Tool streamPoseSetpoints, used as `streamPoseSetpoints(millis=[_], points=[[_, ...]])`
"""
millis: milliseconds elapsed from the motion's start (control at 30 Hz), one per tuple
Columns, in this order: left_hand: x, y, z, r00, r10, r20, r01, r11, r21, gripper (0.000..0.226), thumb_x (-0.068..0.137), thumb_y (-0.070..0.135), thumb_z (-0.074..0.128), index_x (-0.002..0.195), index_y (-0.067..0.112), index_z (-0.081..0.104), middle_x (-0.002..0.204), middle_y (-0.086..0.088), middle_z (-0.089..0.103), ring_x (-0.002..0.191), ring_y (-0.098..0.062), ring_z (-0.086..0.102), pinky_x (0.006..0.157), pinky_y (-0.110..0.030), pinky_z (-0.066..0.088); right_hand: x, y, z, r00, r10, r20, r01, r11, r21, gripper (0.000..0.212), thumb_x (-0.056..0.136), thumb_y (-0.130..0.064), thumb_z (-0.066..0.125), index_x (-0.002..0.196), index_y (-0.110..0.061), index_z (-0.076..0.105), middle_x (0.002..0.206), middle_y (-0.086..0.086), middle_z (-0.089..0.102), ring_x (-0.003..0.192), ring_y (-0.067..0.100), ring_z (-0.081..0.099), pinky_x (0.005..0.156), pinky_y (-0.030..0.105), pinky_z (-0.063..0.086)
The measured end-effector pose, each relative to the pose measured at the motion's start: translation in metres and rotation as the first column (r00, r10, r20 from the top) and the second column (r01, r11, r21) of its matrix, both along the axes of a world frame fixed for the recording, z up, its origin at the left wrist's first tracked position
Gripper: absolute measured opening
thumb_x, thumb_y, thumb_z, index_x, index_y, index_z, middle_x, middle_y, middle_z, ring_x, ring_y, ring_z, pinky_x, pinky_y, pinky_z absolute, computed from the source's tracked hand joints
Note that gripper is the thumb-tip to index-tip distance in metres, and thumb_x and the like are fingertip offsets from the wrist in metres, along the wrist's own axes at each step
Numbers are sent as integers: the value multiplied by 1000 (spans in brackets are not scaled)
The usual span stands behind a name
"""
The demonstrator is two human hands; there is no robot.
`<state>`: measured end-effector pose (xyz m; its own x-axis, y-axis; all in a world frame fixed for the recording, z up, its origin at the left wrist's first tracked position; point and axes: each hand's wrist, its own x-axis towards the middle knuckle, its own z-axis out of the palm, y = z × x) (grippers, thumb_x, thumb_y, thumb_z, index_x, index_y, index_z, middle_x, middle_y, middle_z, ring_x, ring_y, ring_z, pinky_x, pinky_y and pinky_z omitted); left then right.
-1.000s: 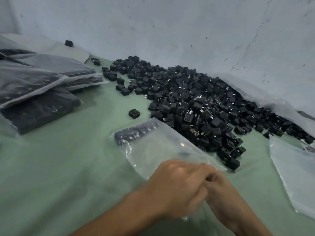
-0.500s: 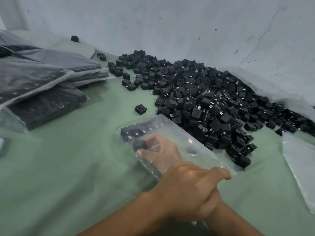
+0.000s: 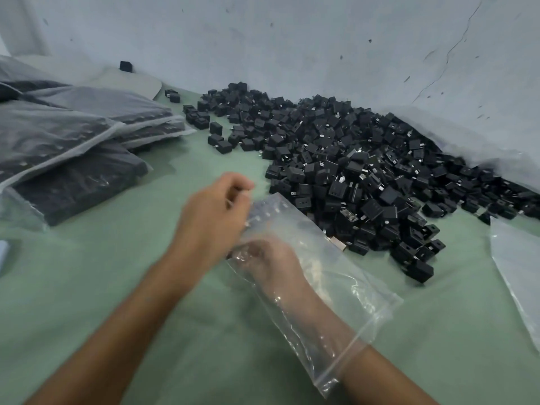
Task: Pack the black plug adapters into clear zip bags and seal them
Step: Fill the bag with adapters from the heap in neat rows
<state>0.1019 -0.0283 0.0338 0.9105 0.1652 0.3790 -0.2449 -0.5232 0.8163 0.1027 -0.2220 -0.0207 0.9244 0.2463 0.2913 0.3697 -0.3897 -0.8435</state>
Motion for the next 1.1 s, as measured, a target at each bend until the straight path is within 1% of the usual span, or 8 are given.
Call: streamPoseSetpoints(millis=[133,267,367,467,567,733,967,1100], points=[[33,58,-19,948,32,-317,20,987,158,13,95,31,60,106,38,60,110,12,65,88,-7,61,88,-36,50,-4,66,-19,995,7,-103,-23,989,-146,19,77,-44,67,79,-62,62,82,-37,63,71,-11,61,62,7,45],[40,59,-34,855,-122,-505,224,964,146,39,87,44,71,122,35,56,119,6,60,100,-11,61,99,-37,48,9,61,-22,994,-95,-55,80,971,-224,13,80,-36,71,83,-48,68,76,-22,64,66,-5,58,60,9,42],[39,58,-36,847,-94,-524,246,942,228,58,81,54,73,131,35,52,121,6,59,107,-16,59,102,-38,46,3,70,-19,997,-77,6,75,950,-304,9,87,-33,67,94,-29,71,73,-13,57,65,3,50,67,26,50],[39,57,-39,852,-85,-517,229,948,220,62,80,54,74,133,32,51,124,3,61,110,-18,58,103,-39,45,0,68,-10,996,-93,8,92,963,-252,14,84,-32,69,98,-35,68,65,-22,56,59,1,50,62,21,47],[40,56,-41,851,-88,-517,237,944,230,65,81,53,73,136,30,49,127,1,60,111,-18,57,102,-37,45,-5,71,-4,992,-124,-13,115,950,-291,12,84,-31,71,95,-29,73,79,-9,67,67,10,60,71,35,55],[38,57,-41,851,-86,-519,240,941,238,68,82,57,71,140,33,45,131,0,58,110,-16,56,96,-33,44,-18,58,-1,999,-36,25,42,953,-301,12,93,-23,66,102,-23,74,97,-4,66,87,12,62,82,28,51],[38,59,-42,844,-85,-530,238,944,227,68,83,57,69,141,35,43,129,-1,57,112,-18,57,101,-38,45,-80,-38,7,969,78,-233,-152,936,-319,28,95,-15,65,120,-27,69,128,-19,54,116,-17,46,104,17,40],[39,58,-43,845,-78,-529,226,949,220,66,83,54,70,140,34,44,125,-1,58,112,-19,57,101,-38,44,-123,-96,51,909,136,-393,-211,966,-153,29,87,-12,62,94,-34,79,107,-12,73,103,2,66,90,19,47]])
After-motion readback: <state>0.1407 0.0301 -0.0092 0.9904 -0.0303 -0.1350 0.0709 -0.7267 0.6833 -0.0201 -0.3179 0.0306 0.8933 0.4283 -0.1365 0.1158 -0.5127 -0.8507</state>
